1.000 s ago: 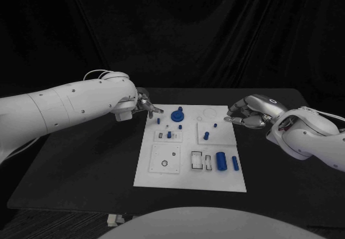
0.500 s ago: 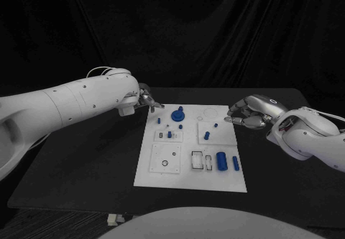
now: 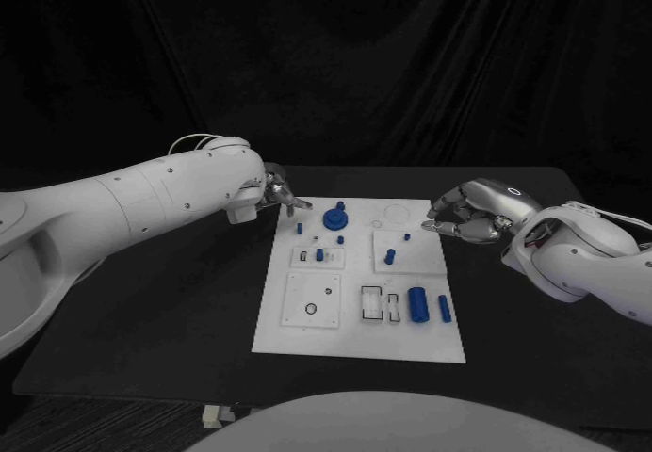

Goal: Assemble the parts on the task board

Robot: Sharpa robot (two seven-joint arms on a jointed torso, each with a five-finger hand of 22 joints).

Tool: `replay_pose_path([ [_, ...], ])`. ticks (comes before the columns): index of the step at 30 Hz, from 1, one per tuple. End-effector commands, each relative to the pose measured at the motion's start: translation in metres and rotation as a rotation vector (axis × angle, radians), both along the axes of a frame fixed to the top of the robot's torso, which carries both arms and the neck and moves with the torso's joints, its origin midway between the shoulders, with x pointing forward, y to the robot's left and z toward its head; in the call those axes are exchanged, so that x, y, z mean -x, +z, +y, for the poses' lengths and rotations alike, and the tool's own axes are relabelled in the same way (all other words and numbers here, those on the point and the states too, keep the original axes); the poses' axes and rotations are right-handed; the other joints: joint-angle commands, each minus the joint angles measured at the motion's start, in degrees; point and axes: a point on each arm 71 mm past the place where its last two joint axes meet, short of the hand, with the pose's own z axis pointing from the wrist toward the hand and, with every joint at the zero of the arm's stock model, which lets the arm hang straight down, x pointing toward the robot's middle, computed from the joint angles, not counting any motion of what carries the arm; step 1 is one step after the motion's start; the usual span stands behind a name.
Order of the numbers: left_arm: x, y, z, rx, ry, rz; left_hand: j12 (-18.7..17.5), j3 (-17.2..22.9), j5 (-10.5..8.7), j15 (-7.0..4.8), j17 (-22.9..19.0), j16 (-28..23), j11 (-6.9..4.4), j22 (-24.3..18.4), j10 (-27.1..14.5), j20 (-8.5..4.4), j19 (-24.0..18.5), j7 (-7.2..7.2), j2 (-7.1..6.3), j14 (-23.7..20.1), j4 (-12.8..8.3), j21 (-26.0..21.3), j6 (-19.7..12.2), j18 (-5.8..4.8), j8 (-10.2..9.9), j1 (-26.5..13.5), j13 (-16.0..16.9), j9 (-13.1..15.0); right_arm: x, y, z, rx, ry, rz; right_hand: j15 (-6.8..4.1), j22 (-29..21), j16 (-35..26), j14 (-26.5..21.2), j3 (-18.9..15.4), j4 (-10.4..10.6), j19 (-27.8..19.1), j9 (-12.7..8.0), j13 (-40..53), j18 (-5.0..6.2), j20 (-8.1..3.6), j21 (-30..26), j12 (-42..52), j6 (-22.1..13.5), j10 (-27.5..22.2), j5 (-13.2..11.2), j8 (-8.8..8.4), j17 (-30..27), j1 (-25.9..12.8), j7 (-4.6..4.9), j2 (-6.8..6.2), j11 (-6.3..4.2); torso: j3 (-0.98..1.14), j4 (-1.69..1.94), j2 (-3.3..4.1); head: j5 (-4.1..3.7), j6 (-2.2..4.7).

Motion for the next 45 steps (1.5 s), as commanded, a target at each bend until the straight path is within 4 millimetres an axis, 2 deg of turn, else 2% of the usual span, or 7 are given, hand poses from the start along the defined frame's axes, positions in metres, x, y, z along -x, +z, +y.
replay_pose_path([
  [1,0.001,-0.002,-0.003,0.013,-0.024,0.015,0.15,-0.33,0.28,0.35,15.08,0.15,0.22,10.93,6.08,0.19,0.55,0.04,-0.08,6.05,0.05,-0.25,-0.41,0.46,0.37,0.67,14.96,0.15,0.000,0.000,0.000,-0.002,-0.008,-0.004,0.20,11.36,0.15,6.00,-0.23,0.12,0.81,0.09,15.09,0.11,-0.14,0.10,0.15,0.30,5.89,0.23,-0.27,15.09,0.28,0.01,0.28,0.23,0.04,0.00,-0.01,0.12,-0.01],
  [30,0.007,-0.021,-0.004,0.000,-0.038,0.080,0.15,-0.19,1.60,0.72,15.08,0.15,0.54,10.72,6.08,0.58,-0.14,0.32,0.72,6.05,-0.62,-1.07,-1.56,0.66,0.80,2.48,14.96,1.19,0.001,-0.002,0.001,-0.001,-0.006,0.003,0.20,11.32,0.15,6.00,-0.24,0.11,0.76,0.10,15.09,0.14,-0.15,-0.03,0.15,0.32,5.89,0.28,-0.29,15.09,0.32,0.02,0.30,0.23,0.04,0.02,-0.04,0.09,-0.01],
  [45,0.009,-0.026,-0.008,0.010,-0.050,0.085,0.15,-0.17,3.43,1.10,15.08,0.15,0.99,10.50,6.08,0.94,-0.82,0.83,1.21,6.05,-1.00,-1.93,-3.36,0.86,0.41,3.53,14.96,1.54,0.002,-0.003,0.000,0.000,-0.008,0.005,0.20,11.25,0.15,6.00,-0.25,0.14,0.67,0.13,15.09,0.19,-0.16,-0.25,0.15,0.35,5.89,0.36,-0.30,15.09,0.35,0.02,0.37,0.23,0.05,-0.02,-0.03,-0.13,-0.01],
])
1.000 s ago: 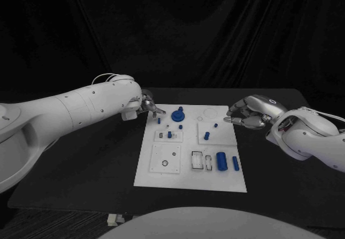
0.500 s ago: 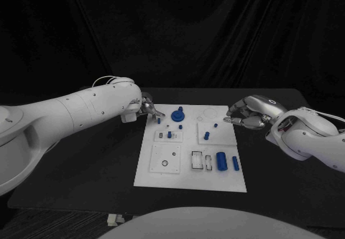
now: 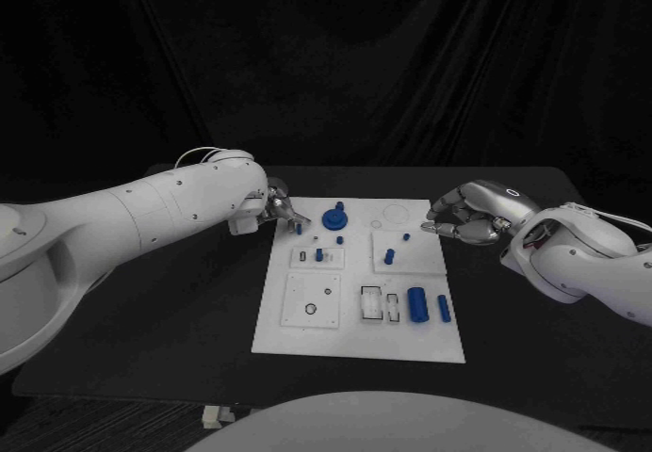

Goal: Assemble the parts on the task board

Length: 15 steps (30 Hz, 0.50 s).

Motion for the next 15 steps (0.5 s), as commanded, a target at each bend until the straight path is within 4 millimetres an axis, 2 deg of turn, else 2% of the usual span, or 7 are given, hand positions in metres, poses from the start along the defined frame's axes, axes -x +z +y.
replay_pose_path([
  [1,0.0008,-0.0011,-0.0041,0.022,-0.022,0.004,0.15,0.05,0.47,0.48,15.09,0.15,0.41,10.51,5.89,0.34,-0.21,0.12,0.12,5.86,-0.29,-0.31,-0.46,0.87,-0.05,0.69,14.97,0.07,0.0006,-0.0007,-0.0005,0.000,-0.008,0.000,0.20,11.22,0.15,6.00,-0.25,0.14,0.67,0.09,15.09,0.19,-0.16,-0.25,0.14,0.35,5.89,0.37,-0.30,15.09,0.35,0.02,0.36,0.23,0.02,-0.02,0.04,0.03,-0.01],
  [15,0.0008,-0.0026,-0.0056,0.021,-0.026,0.010,0.15,0.41,2.70,0.66,15.09,0.15,0.54,10.58,5.89,0.56,-0.36,0.20,0.53,5.86,-0.85,-0.54,-0.99,0.92,-0.20,1.85,14.97,0.12,0.0003,-0.0015,-0.0004,0.004,-0.009,0.007,0.20,11.10,0.15,6.00,-0.27,0.18,0.50,0.11,15.09,0.28,-0.16,-0.63,0.14,0.38,5.89,0.43,-0.31,15.09,0.35,0.03,0.40,0.23,0.02,-0.02,0.00,0.02,-0.01],
])
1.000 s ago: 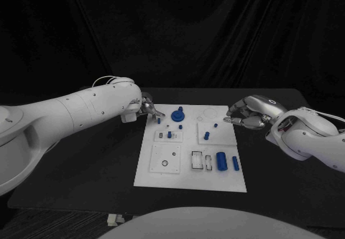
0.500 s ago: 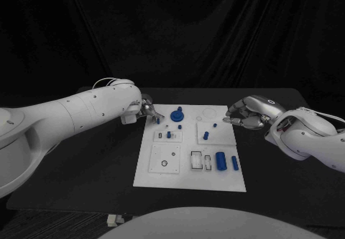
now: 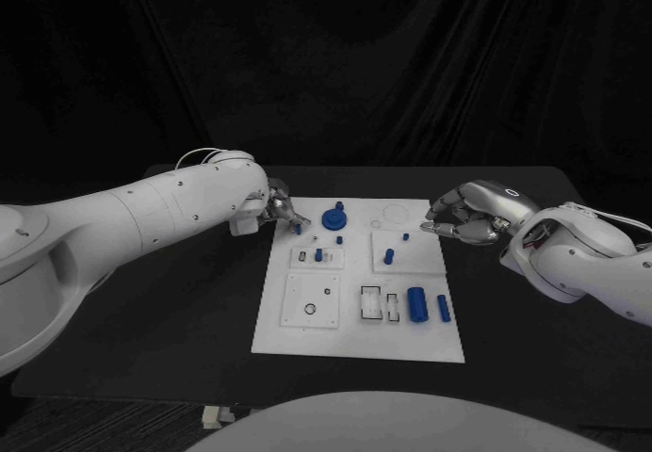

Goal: Assemble the parts on the task board

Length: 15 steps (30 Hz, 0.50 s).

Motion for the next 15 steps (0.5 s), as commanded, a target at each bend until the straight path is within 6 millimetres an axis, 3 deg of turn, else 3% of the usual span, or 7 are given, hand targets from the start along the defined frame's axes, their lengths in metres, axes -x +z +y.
replay_pose_path([
  [1,0.0009,-0.0012,-0.0039,0.015,-0.020,0.010,0.15,0.03,0.46,0.48,15.10,0.15,0.34,10.58,6.09,0.37,-0.17,-0.01,-0.01,6.06,-0.48,-0.31,-0.38,0.92,-0.21,0.91,14.97,0.05,0.0002,-0.0013,-0.0005,0.004,-0.009,0.006,0.20,11.11,0.15,6.00,-0.27,0.18,0.50,0.06,15.09,0.28,-0.16,-0.39,0.14,0.38,5.89,0.21,-0.31,15.09,0.35,0.03,0.40,0.23,0.00,0.01,-0.02,0.16,-0.01],
  [15,0.0014,-0.0026,-0.0062,0.008,-0.024,0.022,0.15,0.92,3.87,0.48,15.10,0.15,0.29,10.64,6.09,0.43,-0.37,-0.10,0.39,6.06,-1.38,-0.65,-0.67,0.99,-0.41,2.67,14.97,-0.06,0.0004,-0.0016,-0.0018,0.007,-0.013,0.010,0.20,11.03,0.15,6.00,-0.30,0.20,0.39,0.07,15.09,0.33,-0.16,-0.63,0.14,0.38,5.89,0.23,-0.33,15.09,0.34,0.03,0.42,0.24,-0.01,0.00,0.01,-0.03,-0.01],
])
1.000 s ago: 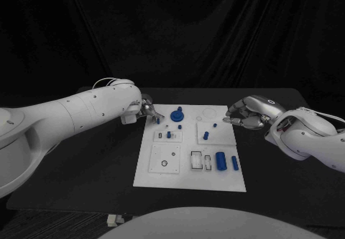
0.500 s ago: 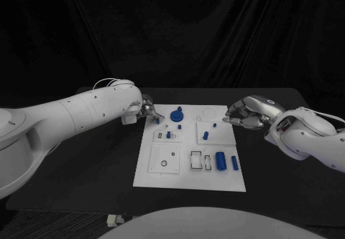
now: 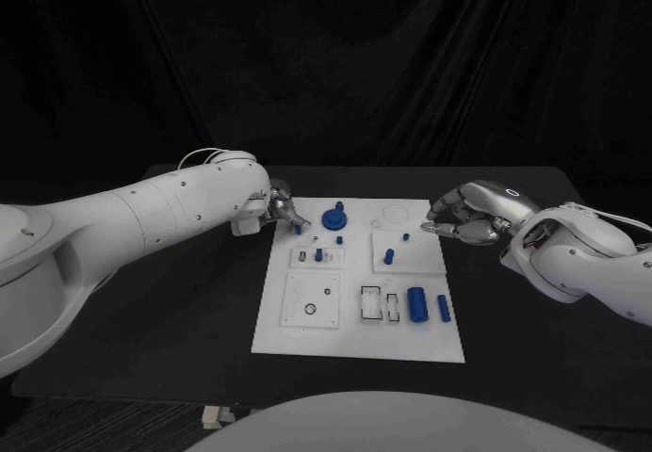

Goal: Assemble the parts on the task board

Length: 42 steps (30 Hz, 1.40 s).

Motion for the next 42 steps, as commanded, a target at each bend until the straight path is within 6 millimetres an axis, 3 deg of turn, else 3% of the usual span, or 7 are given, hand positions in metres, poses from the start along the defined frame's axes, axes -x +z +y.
replay_pose_path([
  [1,0.002,-0.002,-0.003,0.009,-0.018,0.015,0.15,0.12,0.47,0.49,15.10,0.15,0.28,10.62,6.09,0.22,-0.22,0.10,0.05,6.06,-0.22,-0.32,-0.47,1.01,-0.34,0.55,14.97,-0.06,0.000,-0.001,-0.001,0.006,-0.010,0.009,0.20,11.04,0.15,6.00,-0.14,0.05,0.39,0.08,15.09,0.34,-0.16,-0.31,0.14,0.38,5.89,0.23,-0.32,15.09,0.34,0.03,0.42,0.24,-0.01,-0.03,0.03,-0.04,-0.01],
  [5,0.002,-0.002,-0.003,0.008,-0.019,0.018,0.15,0.46,1.23,0.46,15.10,0.15,0.24,10.63,6.09,0.22,-0.26,0.05,0.15,6.06,-0.51,-0.41,-0.52,1.03,-0.39,1.07,14.97,-0.11,0.000,-0.002,-0.001,0.006,-0.010,0.010,0.20,11.04,0.15,6.00,-0.15,0.06,0.39,0.08,15.09,0.34,-0.16,-0.32,0.14,0.38,5.89,0.23,-0.33,15.09,0.33,0.03,0.43,0.24,-0.01,-0.05,-0.01,0.02,-0.01],
  [12,0.002,-0.002,-0.003,0.009,-0.019,0.017,0.15,2.79,8.15,0.28,15.10,0.15,0.04,10.80,6.09,0.04,-0.29,-0.16,-0.07,6.06,-2.12,-0.62,-0.85,1.06,-0.75,3.57,14.97,-0.41,0.000,-0.002,-0.001,0.008,-0.012,0.013,0.20,11.02,0.15,6.00,-0.16,0.12,0.36,0.09,15.09,0.35,-0.16,-0.39,0.14,0.40,5.89,0.22,-0.33,15.09,0.29,0.04,0.47,0.24,0.01,-0.01,-0.03,0.02,-0.01],
  [15,0.002,-0.002,-0.003,0.010,-0.018,0.015,0.15,5.15,9.56,0.15,15.10,0.15,-0.08,10.84,6.09,-0.07,-0.35,-0.29,-0.21,6.06,-3.18,-0.77,-1.14,1.08,-0.97,5.14,14.97,-0.55,0.000,-0.002,-0.001,0.008,-0.013,0.014,0.21,11.00,0.15,6.00,-0.17,0.16,0.33,0.09,15.09,0.37,-0.16,-0.46,0.14,0.41,5.89,0.21,-0.33,15.09,0.25,0.04,0.52,0.25,0.00,-0.01,-0.02,0.00,-0.01],
  [19,0.002,-0.002,-0.001,0.014,-0.014,0.008,0.15,10.00,13.37,0.17,15.10,0.15,-0.05,10.96,6.09,-0.16,-0.39,-0.19,-1.75,6.06,-4.07,-0.99,-1.36,1.11,-0.98,5.76,14.97,-0.53,0.000,-0.002,-0.001,0.009,-0.014,0.016,0.21,10.94,0.15,6.00,-0.15,0.21,0.25,0.10,15.09,0.41,-0.16,-0.65,0.14,0.41,5.89,0.21,-0.34,15.09,0.23,0.05,0.61,0.25,0.00,0.01,0.01,-0.03,-0.01],
  [30,0.002,0.002,0.003,0.066,-0.013,-0.054,0.15,23.14,13.67,0.21,15.10,0.15,-0.04,11.39,6.09,-0.09,-0.09,0.00,-6.15,6.06,-6.88,-1.08,-1.10,1.04,0.57,3.69,14.97,0.94,0.000,-0.003,-0.001,0.011,-0.018,0.018,0.21,10.91,0.15,6.00,-0.13,0.22,0.20,0.11,15.09,0.43,-0.16,-0.74,0.14,0.41,5.89,0.21,-0.35,15.09,0.25,0.05,0.68,0.25,-0.03,-0.01,0.04,0.25,-0.01],
  [42,0.029,0.006,0.011,0.171,0.106,0.005,0.15,26.90,13.60,0.05,15.10,0.15,-0.18,11.24,6.09,-0.19,-0.44,-0.23,-7.90,6.06,-8.32,-1.73,0.32,1.19,1.42,1.90,14.97,1.24,0.000,-0.003,-0.004,0.016,-0.029,0.024,0.22,10.75,0.15,6.00,-0.07,0.20,-0.03,0.12,15.09,0.55,-0.16,-1.26,0.14,0.39,5.89,0.24,-0.38,15.09,0.35,0.05,0.84,0.26,-0.01,0.08,-0.07,0.00,-0.01],
])
